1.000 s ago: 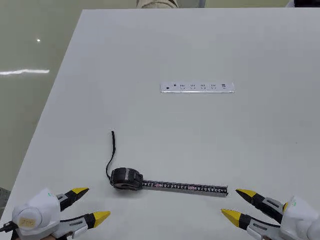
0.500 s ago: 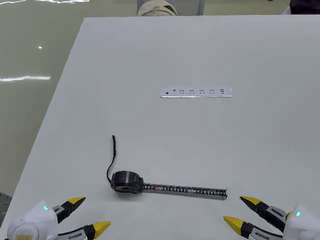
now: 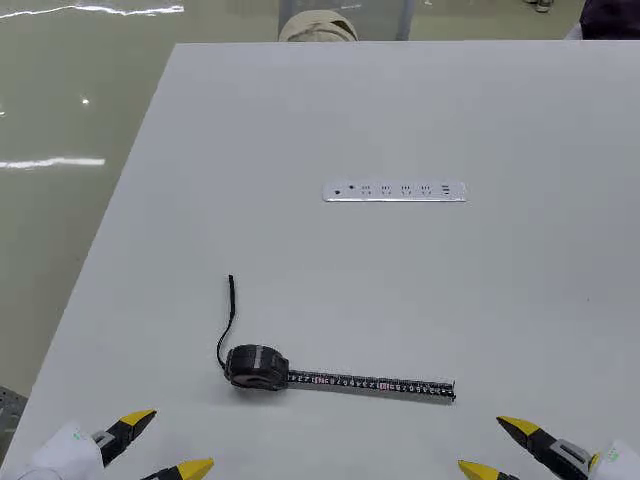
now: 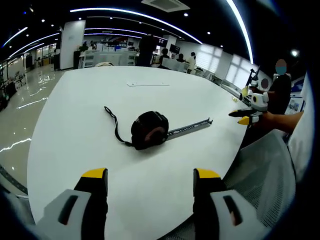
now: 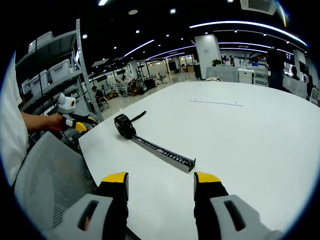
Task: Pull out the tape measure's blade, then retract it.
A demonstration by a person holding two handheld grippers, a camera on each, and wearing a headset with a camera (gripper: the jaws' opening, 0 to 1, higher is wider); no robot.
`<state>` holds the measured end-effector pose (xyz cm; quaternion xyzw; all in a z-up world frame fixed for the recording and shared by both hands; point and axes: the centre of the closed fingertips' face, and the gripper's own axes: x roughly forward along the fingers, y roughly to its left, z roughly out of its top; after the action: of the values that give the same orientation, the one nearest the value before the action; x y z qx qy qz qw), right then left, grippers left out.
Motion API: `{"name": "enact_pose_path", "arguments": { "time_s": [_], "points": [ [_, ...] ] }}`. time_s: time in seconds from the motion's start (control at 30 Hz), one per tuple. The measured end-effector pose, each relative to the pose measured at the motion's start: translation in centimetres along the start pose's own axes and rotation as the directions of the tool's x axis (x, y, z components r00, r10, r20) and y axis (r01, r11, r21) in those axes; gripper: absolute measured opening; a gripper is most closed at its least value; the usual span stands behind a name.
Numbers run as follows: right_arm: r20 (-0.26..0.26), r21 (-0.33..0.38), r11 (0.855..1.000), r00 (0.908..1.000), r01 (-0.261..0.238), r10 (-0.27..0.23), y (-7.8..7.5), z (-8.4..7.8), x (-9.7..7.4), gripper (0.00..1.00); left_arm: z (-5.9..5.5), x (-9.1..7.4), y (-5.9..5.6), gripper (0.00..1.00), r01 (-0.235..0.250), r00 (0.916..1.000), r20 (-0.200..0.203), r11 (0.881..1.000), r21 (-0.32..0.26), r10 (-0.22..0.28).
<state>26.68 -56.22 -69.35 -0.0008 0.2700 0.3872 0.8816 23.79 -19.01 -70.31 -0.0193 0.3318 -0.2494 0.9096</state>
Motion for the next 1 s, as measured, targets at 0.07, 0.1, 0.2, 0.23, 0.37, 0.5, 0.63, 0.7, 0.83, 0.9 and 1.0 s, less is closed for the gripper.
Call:
{"name": "enact_pose_path", "arguments": {
  "time_s": [0.07, 0.1, 0.2, 0.23, 0.37, 0.5, 0.63, 0.7, 0.83, 0.9, 1.0],
  "points": [
    [0.0, 0.008, 1.0, 1.0, 0.005, -0.005, 0.1, -0.2, -0.2, 0.55, -0.2, -0.2, -0.1, 0.7, -0.004, 1.0, 0.001, 1.0, -0.008, 0.004],
    [-0.005, 0.011, 1.0, 0.9999, 0.009, -0.009, 0.1, -0.3, -0.3, 0.57, -0.2, -0.3, -0.1, 0.72, -0.008, 1.0, 0.001, 1.0, -0.008, 0.008],
    [-0.018, 0.027, 0.999, 0.9997, 0.016, -0.016, 0.3, -0.8, -0.6, 0.6, -0.4, -0.6, -0.1, 0.73, -0.016, 0.9999, 0.006, 1.0, -0.009, 0.016],
    [-0.025, 0.032, 0.999, 0.9996, 0.018, -0.017, 0.3, -1.0, -0.6, 0.6, -0.4, -0.6, -0.1, 0.74, -0.019, 0.9998, 0.007, 1.0, -0.009, 0.019],
    [-0.01, 0.041, 0.999, 0.9996, 0.025, -0.025, 0.7, -1.1, -0.9, 0.64, -0.8, -0.6, -0.3, 0.76, -0.012, 0.9999, 0.006, 1.0, -0.02, 0.012],
    [-0.008, 0.027, 0.999, 0.9993, 0.036, -0.036, 0.9, -1.4, -1.1, 0.67, -1.1, -0.6, -0.4, 0.79, -0.012, 0.9999, -0.001, 1.0, -0.027, 0.012],
    [-0.001, 0.04, 0.998, 0.9983, 0.058, -0.058, 0.7, -1.6, -1.2, 0.73, -1.3, -0.5, -0.9, 0.8, -0.011, 0.9999, -0.006, 1.0, -0.027, 0.011],
    [-0.007, 0.045, 0.997, 0.9983, 0.059, -0.058, 0.9, -1.8, -1.2, 0.75, -1.5, -0.3, -1.1, 0.81, -0.001, 1.0, -0.005, 0.999, -0.041, 0.001],
    [-0.008, 0.052, 0.997, 0.9982, 0.06, -0.059, 0.9, -2.0, -1.3, 0.77, -2.0, -0.2, -1.3, 0.82, -0.003, 0.9998, -0.017, 0.999, -0.035, 0.002],
    [-0.007, 0.055, 0.997, 0.9982, 0.06, -0.06, 0.8, -2.0, -1.3, 0.78, -1.9, -0.2, -1.3, 0.81, -0.002, 0.9999, -0.013, 0.999, -0.036, 0.001],
    [-0.001, 0.056, 0.997, 0.9983, 0.059, -0.059, 0.8, -1.9, -1.3, 0.78, -1.8, -0.2, -1.2, 0.81, -0.005, 0.9999, -0.014, 0.999, -0.036, 0.005]
  ]
}}
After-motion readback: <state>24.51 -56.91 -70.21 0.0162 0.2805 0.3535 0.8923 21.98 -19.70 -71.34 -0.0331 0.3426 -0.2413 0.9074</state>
